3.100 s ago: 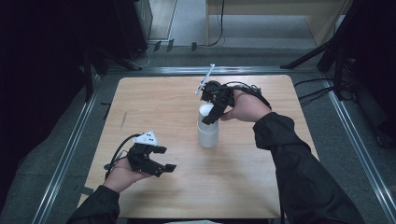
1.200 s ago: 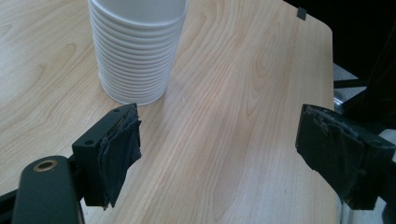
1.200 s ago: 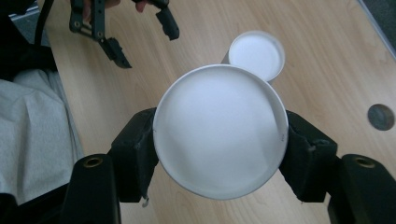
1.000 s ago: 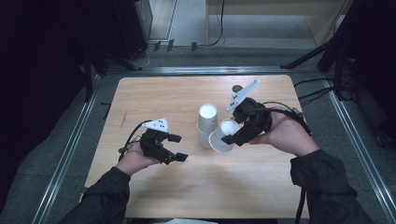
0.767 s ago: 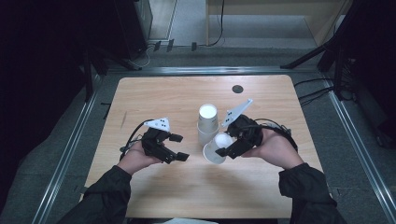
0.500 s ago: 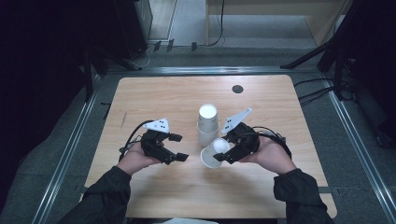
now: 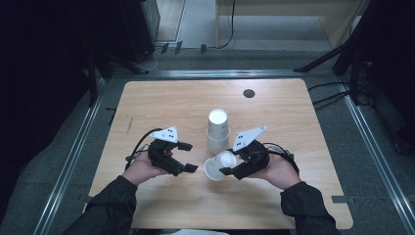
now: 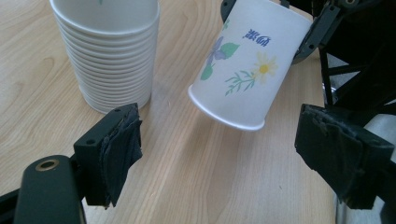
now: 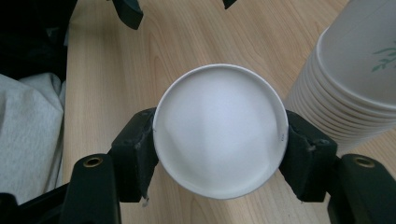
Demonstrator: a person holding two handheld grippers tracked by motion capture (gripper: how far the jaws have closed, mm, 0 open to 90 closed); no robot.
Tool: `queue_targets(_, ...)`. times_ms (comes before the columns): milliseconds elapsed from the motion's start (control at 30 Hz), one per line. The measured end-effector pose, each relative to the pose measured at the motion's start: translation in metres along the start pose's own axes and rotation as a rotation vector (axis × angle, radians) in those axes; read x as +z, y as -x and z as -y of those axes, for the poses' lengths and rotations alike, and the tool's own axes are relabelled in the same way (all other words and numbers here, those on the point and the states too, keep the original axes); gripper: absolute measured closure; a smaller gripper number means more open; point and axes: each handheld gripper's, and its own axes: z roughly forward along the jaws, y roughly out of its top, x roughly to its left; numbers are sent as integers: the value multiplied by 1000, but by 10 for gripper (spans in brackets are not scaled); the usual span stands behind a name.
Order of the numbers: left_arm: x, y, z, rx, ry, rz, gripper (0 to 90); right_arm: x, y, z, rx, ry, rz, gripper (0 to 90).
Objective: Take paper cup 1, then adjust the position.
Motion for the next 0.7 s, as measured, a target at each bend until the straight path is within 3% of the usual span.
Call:
queue_targets(233,4,2,0,9,-11,14,146,7,1,-1,3,0,-18,352)
queue_targets(700,16,11,0,38,-20,65,145,13,0,-12,24,83,-100,353)
